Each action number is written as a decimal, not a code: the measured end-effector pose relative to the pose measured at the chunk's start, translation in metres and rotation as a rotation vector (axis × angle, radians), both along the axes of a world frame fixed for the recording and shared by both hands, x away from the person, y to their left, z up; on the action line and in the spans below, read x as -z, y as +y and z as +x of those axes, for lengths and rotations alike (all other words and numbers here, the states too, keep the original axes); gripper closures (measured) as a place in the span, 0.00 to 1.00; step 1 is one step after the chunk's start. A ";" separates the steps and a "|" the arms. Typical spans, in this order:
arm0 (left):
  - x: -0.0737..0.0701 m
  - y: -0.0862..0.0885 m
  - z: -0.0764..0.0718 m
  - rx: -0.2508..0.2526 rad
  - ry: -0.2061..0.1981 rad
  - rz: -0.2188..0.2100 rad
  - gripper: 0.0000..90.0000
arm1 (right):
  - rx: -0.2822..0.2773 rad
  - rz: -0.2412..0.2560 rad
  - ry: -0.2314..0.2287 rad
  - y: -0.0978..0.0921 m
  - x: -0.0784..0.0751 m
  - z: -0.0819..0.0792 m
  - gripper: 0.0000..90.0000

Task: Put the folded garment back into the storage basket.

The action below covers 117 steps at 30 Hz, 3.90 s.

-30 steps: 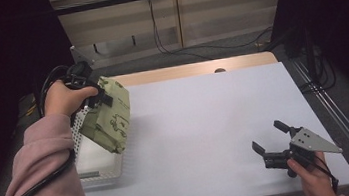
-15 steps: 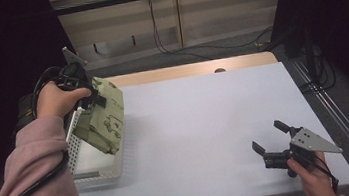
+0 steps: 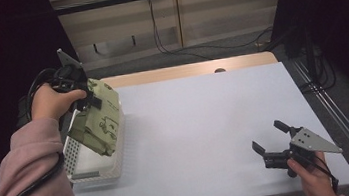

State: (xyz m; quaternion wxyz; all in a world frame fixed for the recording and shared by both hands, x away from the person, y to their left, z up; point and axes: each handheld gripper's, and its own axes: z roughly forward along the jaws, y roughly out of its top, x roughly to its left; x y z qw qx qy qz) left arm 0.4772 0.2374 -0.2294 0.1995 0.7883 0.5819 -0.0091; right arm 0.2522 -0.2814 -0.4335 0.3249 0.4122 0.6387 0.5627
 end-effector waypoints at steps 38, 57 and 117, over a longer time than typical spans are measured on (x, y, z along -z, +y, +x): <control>0.009 0.021 -0.004 -0.021 -0.017 0.040 0.82 | 0.002 -0.005 -0.001 0.000 0.000 0.000 0.01; 0.026 0.024 -0.004 -0.021 -0.002 0.033 0.81 | -0.013 -0.056 -0.009 -0.003 0.001 0.000 0.01; 0.077 0.018 -0.002 0.012 -0.008 0.042 0.81 | -0.017 -0.055 -0.010 -0.003 0.001 0.001 0.01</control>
